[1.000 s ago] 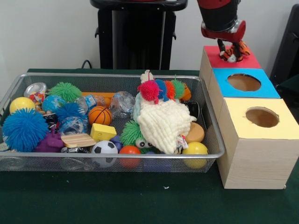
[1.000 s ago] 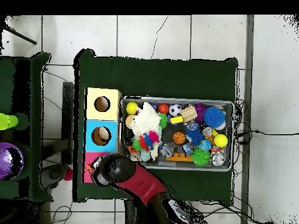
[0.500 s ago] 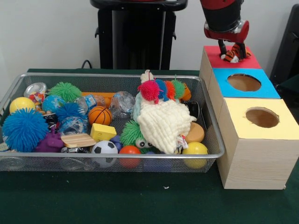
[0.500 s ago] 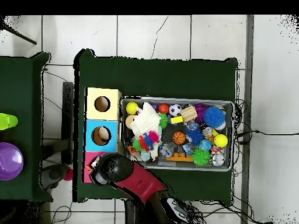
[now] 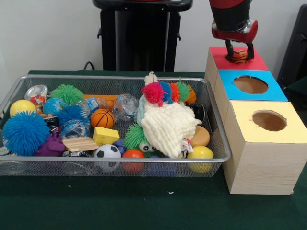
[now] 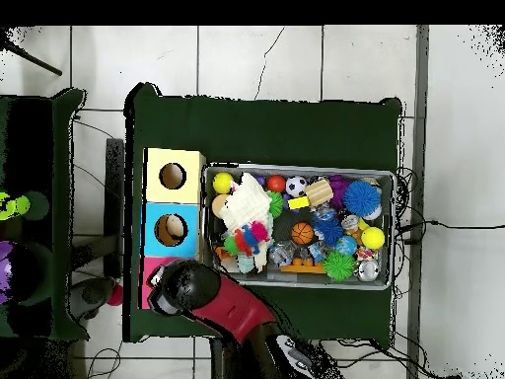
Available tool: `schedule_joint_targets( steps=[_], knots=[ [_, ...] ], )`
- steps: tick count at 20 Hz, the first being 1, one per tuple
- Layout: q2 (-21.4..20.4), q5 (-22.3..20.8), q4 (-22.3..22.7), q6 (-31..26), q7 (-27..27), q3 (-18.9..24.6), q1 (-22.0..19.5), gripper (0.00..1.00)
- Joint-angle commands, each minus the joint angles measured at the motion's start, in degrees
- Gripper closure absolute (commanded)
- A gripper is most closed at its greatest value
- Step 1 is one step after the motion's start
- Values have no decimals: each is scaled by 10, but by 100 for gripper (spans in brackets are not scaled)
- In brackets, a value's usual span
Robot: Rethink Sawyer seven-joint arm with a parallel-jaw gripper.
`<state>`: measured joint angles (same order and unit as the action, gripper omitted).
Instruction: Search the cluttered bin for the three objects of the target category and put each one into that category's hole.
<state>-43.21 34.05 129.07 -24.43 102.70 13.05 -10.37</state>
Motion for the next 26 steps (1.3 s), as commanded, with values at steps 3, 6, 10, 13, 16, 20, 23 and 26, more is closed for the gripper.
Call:
schedule_joint_targets(
  steps=[3,6,10,13,16,20,23,26],
  knots=[
    [-73,-42,-57,-158,144,-24,17,0],
    [-91,-48,-67,-190,157,-30,17,0],
    [-96,-53,-72,-204,152,-38,21,0],
    [-85,-101,-102,-221,139,-62,31,0],
    [-71,-178,-151,-235,114,-92,44,0],
    [-57,-262,-211,-213,100,-138,63,0],
    [-49,-291,-225,-195,73,-139,52,0],
    [-45,-309,-233,-170,59,-136,37,0]
  ],
)
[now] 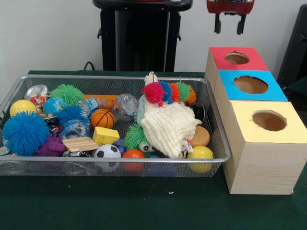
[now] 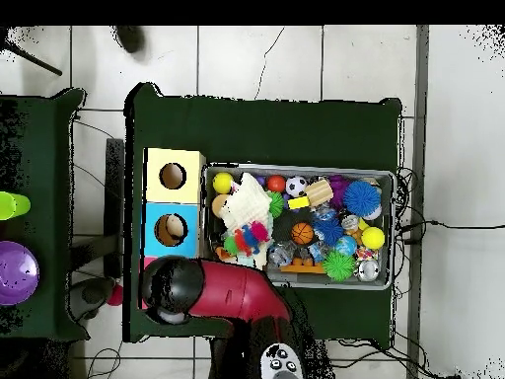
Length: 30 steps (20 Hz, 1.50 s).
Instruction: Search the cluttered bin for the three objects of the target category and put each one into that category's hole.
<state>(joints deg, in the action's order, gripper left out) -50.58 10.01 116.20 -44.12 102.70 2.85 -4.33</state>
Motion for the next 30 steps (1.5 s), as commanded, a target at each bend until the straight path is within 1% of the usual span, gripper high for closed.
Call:
schedule_joint_targets(
  steps=[1,4,8,12,15,18,22,26,30],
  knots=[
    [28,-74,-105,32,55,-34,-28,0],
    [22,-88,-103,47,41,-30,-42,0],
    [17,-125,-104,77,8,-24,-63,0],
    [11,-166,-102,101,-43,-2,-102,0],
    [8,-204,-107,113,-90,21,-135,0],
    [10,-235,-116,124,-111,38,-167,0],
    [19,-291,-134,118,-141,53,-212,0],
    [16,-326,-144,110,-163,81,-260,0],
    [0,-347,-141,103,-172,110,-300,0]
  ],
)
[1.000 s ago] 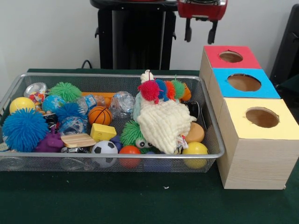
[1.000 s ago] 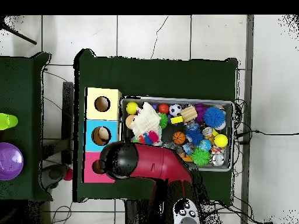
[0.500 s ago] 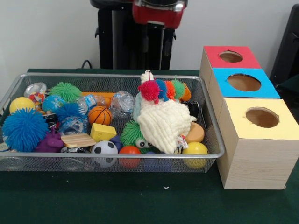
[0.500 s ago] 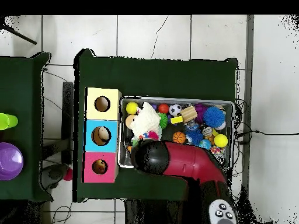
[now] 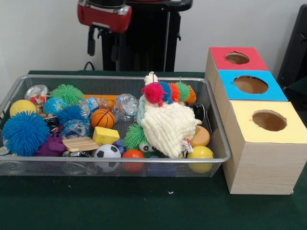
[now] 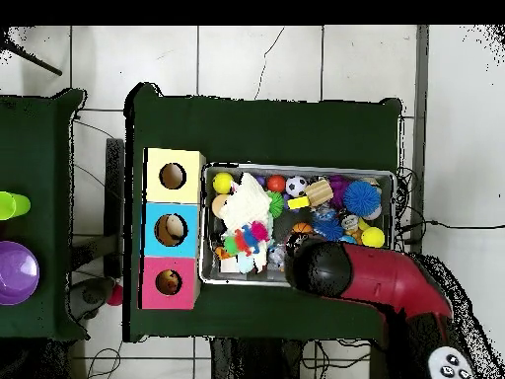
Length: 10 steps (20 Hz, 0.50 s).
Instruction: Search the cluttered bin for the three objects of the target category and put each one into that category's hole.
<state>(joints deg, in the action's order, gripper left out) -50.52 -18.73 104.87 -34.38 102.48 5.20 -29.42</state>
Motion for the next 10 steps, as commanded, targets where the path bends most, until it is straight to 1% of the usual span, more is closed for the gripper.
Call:
schedule_joint_targets(
  steps=[1,4,6,8,10],
  knots=[
    [-3,-67,-28,4,-174,93,-58,0],
    [-5,-95,-33,0,-188,109,-80,0],
    [1,-125,-38,8,-191,113,-90,0],
    [10,-154,-41,22,-186,116,-100,0],
    [20,-186,-42,43,-167,113,-102,0]
  ],
)
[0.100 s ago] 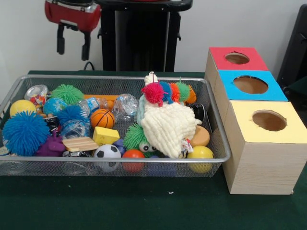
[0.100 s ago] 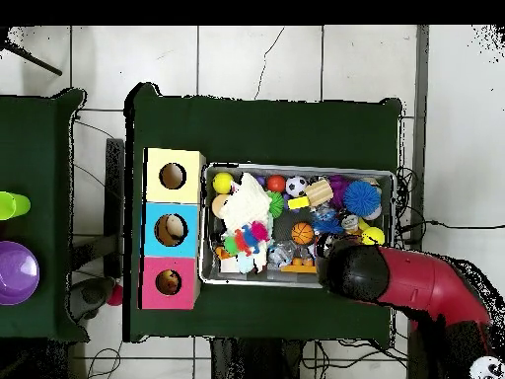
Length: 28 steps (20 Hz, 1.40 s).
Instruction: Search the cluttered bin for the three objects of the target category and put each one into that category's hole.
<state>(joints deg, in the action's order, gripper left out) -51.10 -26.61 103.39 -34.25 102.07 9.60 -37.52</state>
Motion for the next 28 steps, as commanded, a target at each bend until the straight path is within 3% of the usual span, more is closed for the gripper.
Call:
schedule_joint_targets(
  steps=[1,7,12,20,23,28],
  knots=[
    [31,-124,-28,53,-153,67,-23,0],
    [84,-230,-56,114,-66,28,2,0],
    [132,-277,-76,147,2,-11,23,0],
    [181,-268,-54,199,81,-67,40,0],
    [174,-244,-23,186,64,-64,32,0],
    [161,-252,0,176,27,-64,32,0]
  ],
)
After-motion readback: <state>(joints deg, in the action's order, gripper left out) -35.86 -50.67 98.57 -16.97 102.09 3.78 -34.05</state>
